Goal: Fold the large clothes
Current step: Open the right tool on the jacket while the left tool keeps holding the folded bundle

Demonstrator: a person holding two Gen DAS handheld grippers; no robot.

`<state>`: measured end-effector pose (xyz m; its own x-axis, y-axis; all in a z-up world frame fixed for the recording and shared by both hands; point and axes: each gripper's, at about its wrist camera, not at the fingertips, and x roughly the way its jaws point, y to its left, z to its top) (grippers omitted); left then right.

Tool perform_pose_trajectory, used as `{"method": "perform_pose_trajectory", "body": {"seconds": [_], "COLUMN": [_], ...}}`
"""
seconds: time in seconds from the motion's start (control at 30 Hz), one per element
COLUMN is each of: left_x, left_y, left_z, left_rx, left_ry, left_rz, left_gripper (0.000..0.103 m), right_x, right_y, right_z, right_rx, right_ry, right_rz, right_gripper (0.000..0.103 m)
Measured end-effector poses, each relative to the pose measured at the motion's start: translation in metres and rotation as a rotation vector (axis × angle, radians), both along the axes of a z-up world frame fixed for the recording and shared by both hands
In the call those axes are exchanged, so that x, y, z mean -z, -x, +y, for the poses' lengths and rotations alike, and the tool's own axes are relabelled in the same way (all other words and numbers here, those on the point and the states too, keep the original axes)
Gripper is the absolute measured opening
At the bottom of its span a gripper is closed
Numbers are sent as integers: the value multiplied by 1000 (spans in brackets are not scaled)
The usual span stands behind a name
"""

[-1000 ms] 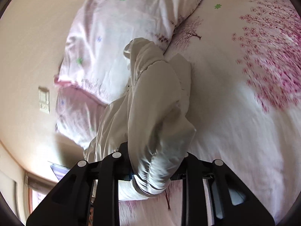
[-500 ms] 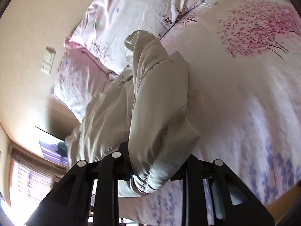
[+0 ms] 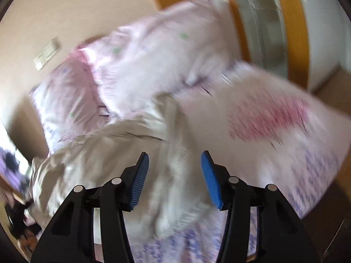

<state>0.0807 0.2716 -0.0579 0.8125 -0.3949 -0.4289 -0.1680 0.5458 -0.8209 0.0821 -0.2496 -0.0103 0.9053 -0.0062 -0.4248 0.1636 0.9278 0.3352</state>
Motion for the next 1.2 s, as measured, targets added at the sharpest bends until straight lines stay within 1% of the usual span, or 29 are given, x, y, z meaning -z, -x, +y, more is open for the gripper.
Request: {"method": "perform_pose_trajectory", "body": {"seconds": [0.03, 0.07, 0.1, 0.13, 0.17, 0.23, 0.33, 0.43, 0.63, 0.73, 0.87, 1.1, 1.2], "left_x": [0, 0, 0, 1, 1, 3, 3, 3, 4, 4, 3, 5, 5], "left_y": [0, 0, -1, -1, -1, -2, -3, -5, -9, -11, -13, -17, -18], "left_z": [0, 0, -1, -1, -2, -4, -7, -10, -13, -14, -16, -13, -12], "left_rx": [-2, -4, -5, -4, -3, -4, -7, -7, -8, -5, -6, -17, -23], "left_ry": [-3, -5, -4, -2, 0, 5, -3, -16, -19, -10, -7, 24, 21], "left_rz": [-2, -1, 1, 2, 3, 10, 14, 16, 21, 20, 20, 35, 38], "left_gripper": [66, 66, 66, 66, 66, 66, 66, 66, 66, 66, 65, 66, 66], "right_x": [-6, -11, -14, -17, -18, -18, -15, -7, 11, 19, 23, 26, 27], "right_y": [-7, -16, -21, -32, -37, -50, -68, -83, -101, -100, -102, -105, -105], "right_z": [17, 36, 47, 69, 78, 106, 136, 159, 172, 179, 185, 188, 189], "right_rx": [-73, -147, -188, -261, -289, -365, -425, -445, -427, -411, -395, -394, -388], "right_ry": [22, 44, 56, 78, 88, 113, 159, 206, 247, 275, 318, 328, 338], "right_rz": [-6, -3, 0, 6, 12, 33, 77, 135, 235, 267, 286, 295, 293], "right_gripper": [47, 40, 37, 34, 31, 29, 29, 29, 29, 30, 30, 30, 30]}}
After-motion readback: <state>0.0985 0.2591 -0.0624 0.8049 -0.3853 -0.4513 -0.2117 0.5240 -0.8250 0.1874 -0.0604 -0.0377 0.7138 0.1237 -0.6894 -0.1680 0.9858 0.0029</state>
